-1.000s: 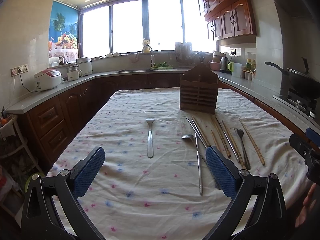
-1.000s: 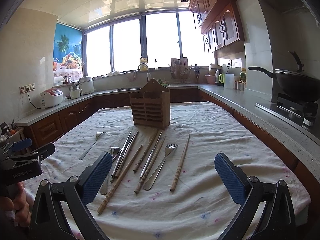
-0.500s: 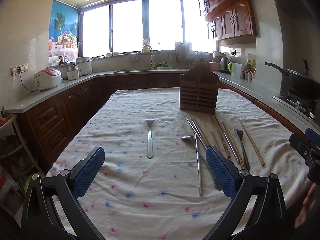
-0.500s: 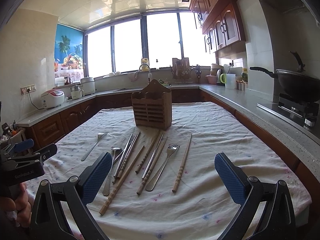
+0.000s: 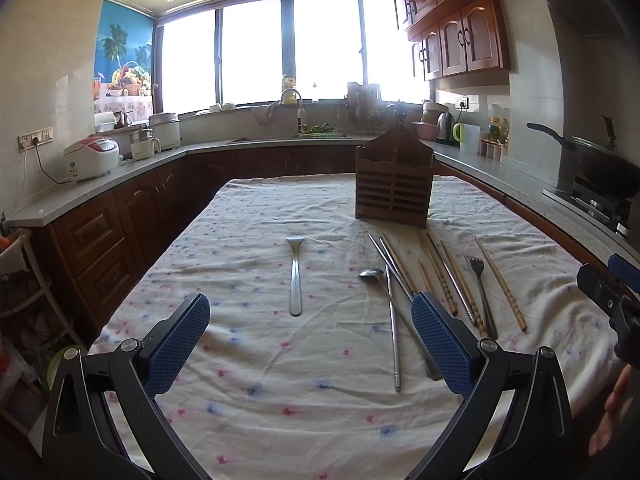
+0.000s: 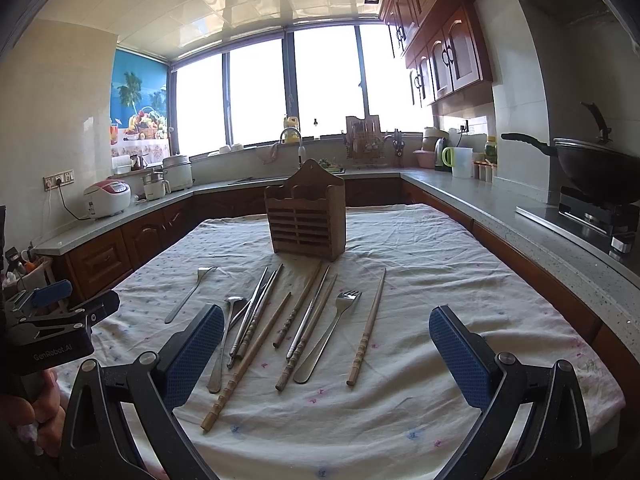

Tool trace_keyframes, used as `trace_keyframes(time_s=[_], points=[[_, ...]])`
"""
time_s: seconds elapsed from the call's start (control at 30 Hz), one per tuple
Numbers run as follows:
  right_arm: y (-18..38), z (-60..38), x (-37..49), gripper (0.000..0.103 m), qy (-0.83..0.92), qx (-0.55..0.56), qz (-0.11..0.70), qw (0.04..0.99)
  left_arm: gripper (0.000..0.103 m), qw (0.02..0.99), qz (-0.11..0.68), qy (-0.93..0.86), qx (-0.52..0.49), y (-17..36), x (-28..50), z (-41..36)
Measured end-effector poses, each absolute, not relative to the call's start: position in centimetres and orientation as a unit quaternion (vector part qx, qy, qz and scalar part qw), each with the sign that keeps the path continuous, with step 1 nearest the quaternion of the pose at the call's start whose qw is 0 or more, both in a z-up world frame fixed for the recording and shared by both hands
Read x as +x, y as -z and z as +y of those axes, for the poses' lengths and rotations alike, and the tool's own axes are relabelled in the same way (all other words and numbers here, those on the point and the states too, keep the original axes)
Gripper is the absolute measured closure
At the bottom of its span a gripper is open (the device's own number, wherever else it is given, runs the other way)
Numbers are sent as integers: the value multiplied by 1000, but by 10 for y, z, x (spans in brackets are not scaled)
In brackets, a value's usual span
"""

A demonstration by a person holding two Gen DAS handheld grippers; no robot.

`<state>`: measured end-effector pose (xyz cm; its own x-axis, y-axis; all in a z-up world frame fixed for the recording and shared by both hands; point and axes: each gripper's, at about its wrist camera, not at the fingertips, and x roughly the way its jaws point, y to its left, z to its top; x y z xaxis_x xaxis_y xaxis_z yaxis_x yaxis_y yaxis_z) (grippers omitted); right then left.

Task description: Organize utensils

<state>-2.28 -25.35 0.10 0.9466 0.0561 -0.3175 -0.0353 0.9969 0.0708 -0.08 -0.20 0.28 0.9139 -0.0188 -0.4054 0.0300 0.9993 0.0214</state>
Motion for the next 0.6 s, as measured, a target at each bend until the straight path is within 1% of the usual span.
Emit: trace_keyframes(time_s=[0.37,0.6], points=[[1,-253,-21,0,-26,35,167,985,0,975,222,21,7,2,7,-2],[1,-254,-10,0,-33,43,181,982,0,964,261,41,-14,4,25,0]])
